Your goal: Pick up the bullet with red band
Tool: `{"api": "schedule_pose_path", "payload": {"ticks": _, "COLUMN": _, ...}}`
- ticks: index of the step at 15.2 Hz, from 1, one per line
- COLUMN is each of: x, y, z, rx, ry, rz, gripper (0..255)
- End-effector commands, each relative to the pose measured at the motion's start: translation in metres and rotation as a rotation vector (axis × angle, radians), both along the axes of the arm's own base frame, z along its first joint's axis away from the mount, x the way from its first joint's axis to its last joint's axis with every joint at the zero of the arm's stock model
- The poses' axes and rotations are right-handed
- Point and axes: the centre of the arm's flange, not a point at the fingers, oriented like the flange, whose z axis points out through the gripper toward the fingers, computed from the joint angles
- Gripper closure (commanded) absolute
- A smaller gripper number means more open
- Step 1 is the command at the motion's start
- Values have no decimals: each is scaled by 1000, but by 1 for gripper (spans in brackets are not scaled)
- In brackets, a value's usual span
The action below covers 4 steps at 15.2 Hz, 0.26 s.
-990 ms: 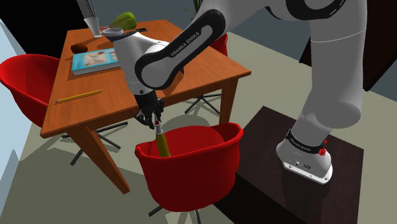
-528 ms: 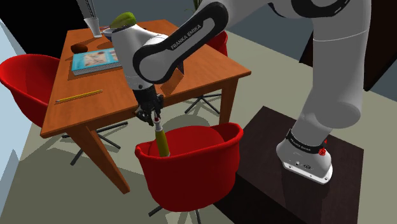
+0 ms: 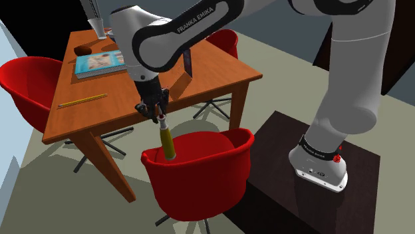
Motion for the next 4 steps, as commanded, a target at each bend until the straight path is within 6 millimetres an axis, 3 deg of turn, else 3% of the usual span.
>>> {"api": "schedule_pose_path", "payload": {"ticks": 1, "x": -1, "y": 0, "z": 10, "rx": 0, "ry": 0, "rz": 0, "gripper": 255}}
{"api": "schedule_pose_path", "payload": {"ticks": 4, "x": -1, "y": 0, "z": 16, "rx": 0, "ry": 0, "rz": 0, "gripper": 255}}
